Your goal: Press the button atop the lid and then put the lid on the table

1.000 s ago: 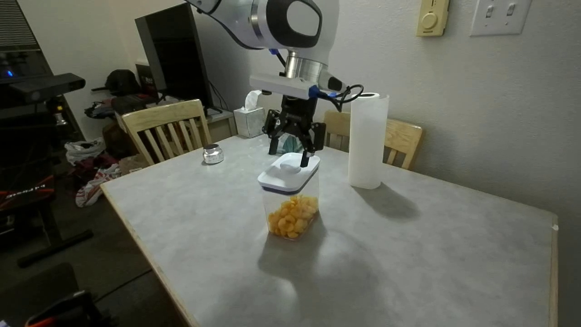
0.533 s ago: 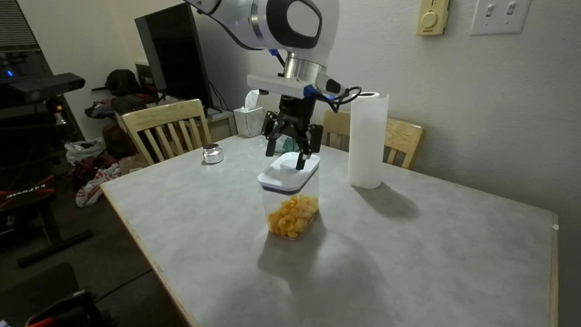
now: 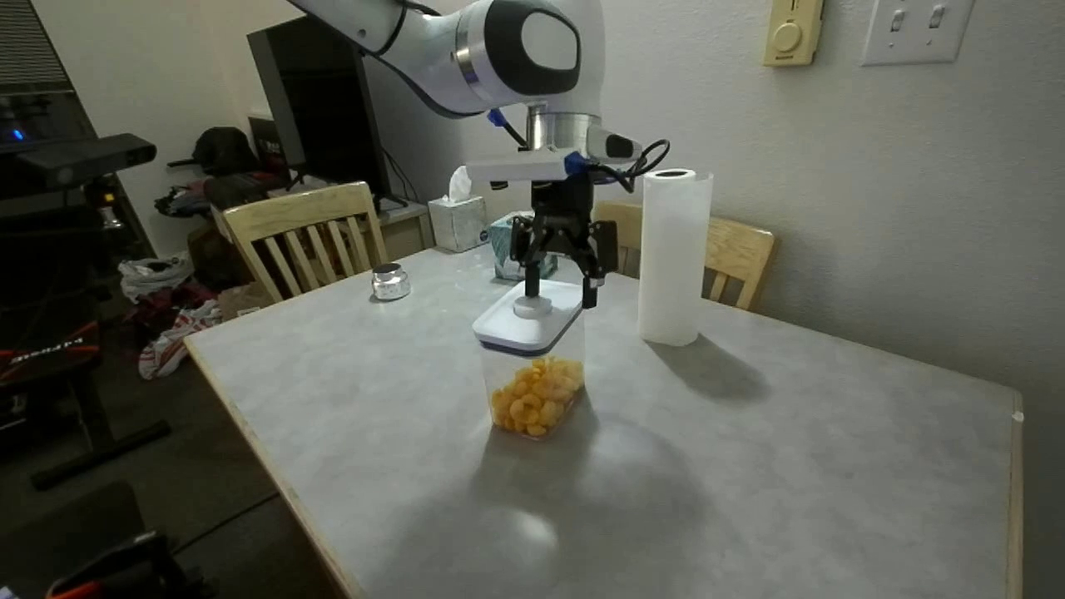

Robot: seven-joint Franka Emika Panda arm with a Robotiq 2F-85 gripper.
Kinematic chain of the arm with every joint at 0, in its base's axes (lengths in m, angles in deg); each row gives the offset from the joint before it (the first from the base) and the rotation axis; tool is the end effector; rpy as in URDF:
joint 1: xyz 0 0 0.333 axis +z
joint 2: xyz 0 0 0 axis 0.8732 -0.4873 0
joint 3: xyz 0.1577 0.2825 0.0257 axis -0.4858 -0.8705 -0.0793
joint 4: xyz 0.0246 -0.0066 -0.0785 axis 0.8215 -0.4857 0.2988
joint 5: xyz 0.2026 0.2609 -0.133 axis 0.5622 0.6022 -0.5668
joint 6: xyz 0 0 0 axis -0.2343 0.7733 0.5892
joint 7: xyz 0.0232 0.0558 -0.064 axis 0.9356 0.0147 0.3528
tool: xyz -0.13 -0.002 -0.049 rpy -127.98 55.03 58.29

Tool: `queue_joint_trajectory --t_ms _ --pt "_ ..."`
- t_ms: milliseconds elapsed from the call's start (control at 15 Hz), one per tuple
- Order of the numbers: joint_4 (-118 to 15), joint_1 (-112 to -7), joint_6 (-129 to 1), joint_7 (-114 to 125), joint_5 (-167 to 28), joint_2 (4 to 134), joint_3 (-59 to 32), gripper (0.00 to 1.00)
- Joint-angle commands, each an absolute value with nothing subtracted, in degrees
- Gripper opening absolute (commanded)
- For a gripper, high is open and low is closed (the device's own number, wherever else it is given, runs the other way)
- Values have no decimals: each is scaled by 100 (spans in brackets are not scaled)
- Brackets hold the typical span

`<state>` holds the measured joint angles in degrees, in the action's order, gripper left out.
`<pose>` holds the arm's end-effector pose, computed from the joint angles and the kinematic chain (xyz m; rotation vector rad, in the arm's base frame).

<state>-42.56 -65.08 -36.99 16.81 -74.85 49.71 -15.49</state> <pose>0.6512 -0.0819 0.2964 2.9977 0.1016 -0.3402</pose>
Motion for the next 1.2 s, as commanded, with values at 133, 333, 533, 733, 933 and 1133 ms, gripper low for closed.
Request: queue_joint_trajectory --t_ms 133,333,533,733,933,1133 --pt "-4386 -6379 -4288 1379 -7645 4902 -1445 100" --pt "-4453 -6390 -4342 1156 -7541 4947 -1442 100" --pt "-4542 -6370 -4355 894 -7526 5027 -1417 100" --pt "-4582 -6345 -4342 687 -7546 5074 -1394 100" --pt "-4605 -6365 -4347 630 -7493 5105 -1423 100" --pt "-4674 -6421 -4491 732 -7396 5137 -1478 100"
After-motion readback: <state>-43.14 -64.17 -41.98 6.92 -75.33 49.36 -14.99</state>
